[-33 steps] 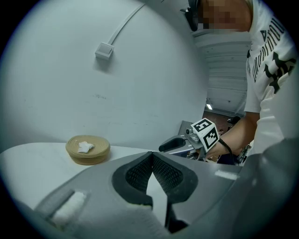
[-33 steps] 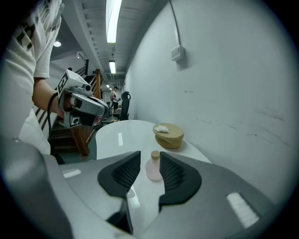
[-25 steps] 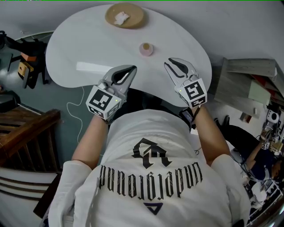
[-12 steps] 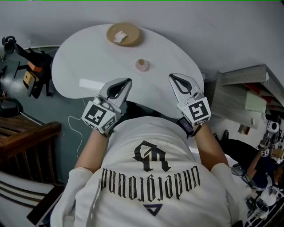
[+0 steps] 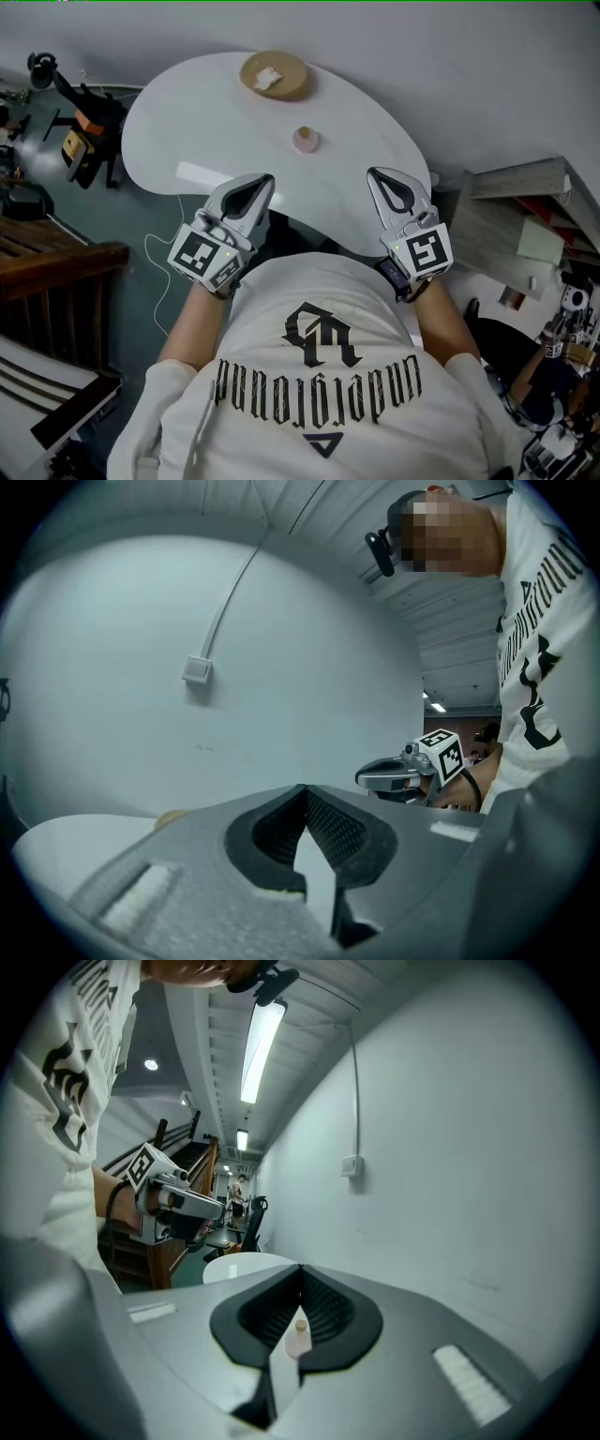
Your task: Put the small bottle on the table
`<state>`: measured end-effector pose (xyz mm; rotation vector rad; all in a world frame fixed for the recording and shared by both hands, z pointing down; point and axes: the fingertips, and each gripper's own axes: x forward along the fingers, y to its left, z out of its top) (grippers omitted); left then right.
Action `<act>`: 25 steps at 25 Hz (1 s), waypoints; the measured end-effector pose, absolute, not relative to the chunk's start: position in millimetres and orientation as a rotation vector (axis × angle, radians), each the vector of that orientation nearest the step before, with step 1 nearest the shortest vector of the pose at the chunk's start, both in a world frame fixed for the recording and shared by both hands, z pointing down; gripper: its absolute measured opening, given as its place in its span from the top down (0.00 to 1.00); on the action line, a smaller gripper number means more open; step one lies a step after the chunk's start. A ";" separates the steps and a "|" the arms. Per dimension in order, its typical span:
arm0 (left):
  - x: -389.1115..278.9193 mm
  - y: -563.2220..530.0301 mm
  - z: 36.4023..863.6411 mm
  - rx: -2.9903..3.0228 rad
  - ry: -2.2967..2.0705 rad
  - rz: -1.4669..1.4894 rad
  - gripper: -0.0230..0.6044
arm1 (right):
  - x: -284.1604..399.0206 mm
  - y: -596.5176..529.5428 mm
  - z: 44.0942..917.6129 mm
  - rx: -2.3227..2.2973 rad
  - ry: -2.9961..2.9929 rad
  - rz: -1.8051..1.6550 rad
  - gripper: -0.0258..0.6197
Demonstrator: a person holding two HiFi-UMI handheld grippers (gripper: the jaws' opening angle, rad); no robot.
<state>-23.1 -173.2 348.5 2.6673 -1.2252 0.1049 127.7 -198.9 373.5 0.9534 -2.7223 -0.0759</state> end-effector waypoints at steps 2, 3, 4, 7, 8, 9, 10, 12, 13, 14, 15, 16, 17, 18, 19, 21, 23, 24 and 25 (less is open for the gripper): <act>-24.0 -165.9 345.0 2.651 -1.266 0.117 0.95 | 127.0 -194.3 368.6 0.931 -2.752 -0.047 0.96; -23.6 -162.0 342.8 2.647 -1.282 0.121 0.95 | 128.4 -192.7 366.7 0.926 -2.765 -0.036 0.96; -23.0 -158.1 340.6 2.646 -1.294 0.125 0.95 | 130.5 -191.3 365.7 0.923 -2.771 -0.038 0.96; -25.7 -143.2 336.8 2.653 -1.306 0.136 0.95 | 128.3 -182.5 361.8 0.909 -2.775 -0.067 0.96; -28.4 -137.8 336.6 2.655 -1.307 0.140 0.95 | 125.2 -178.4 359.4 0.905 -2.775 -0.079 0.96; -31.2 -133.1 336.6 2.655 -1.305 0.143 0.95 | 122.4 -174.2 357.1 0.904 -2.777 -0.086 0.96; -33.6 -129.1 336.4 2.657 -1.300 0.143 0.95 | 120.3 -169.8 355.1 0.907 -2.778 -0.090 0.96; -37.1 -122.7 334.5 2.668 -1.281 0.140 0.95 | 117.3 -159.8 351.3 0.914 -2.782 -0.089 0.96; -38.7 -120.0 332.2 2.679 -1.271 0.137 0.95 | 116.1 -154.6 349.5 0.919 -2.782 -0.089 0.96; -40.5 -117.0 329.1 2.692 -1.262 0.135 0.95 | 114.7 -149.3 347.8 0.925 -2.780 -0.093 0.96; -42.8 -113.1 325.9 2.705 -1.254 0.133 0.95 | 112.7 -143.6 346.4 0.930 -2.777 -0.097 0.96; -45.9 -108.2 322.9 2.717 -1.248 0.131 0.95 | 110.1 -137.4 345.4 0.936 -2.773 -0.099 0.96; -49.8 -102.6 320.4 2.727 -1.242 0.129 0.95 | 106.4 -130.8 344.2 0.945 -2.770 -0.097 0.96; -54.6 -96.7 318.4 2.737 -1.236 0.126 0.95 | 101.6 -124.0 342.4 0.955 -2.770 -0.093 0.96; -60.3 -90.5 316.8 2.744 -1.231 0.122 0.95 | 95.7 -117.0 340.0 0.967 -2.772 -0.087 0.96; -74.4 -76.7 315.1 2.753 -1.225 0.110 0.95 | 82.7 -102.7 338.1 0.979 -2.766 -0.093 0.96; -90.9 -60.8 316.0 2.754 -1.218 0.101 0.95 | 68.6 -87.4 338.1 0.982 -2.753 -0.112 0.96; -99.0 -52.5 316.9 2.754 -1.211 0.098 0.95 | 61.0 -79.5 337.3 0.988 -2.749 -0.116 0.96; -106.7 -44.1 317.6 2.755 -1.202 0.094 0.95 | 53.5 -71.3 336.4 0.997 -2.746 -0.119 0.96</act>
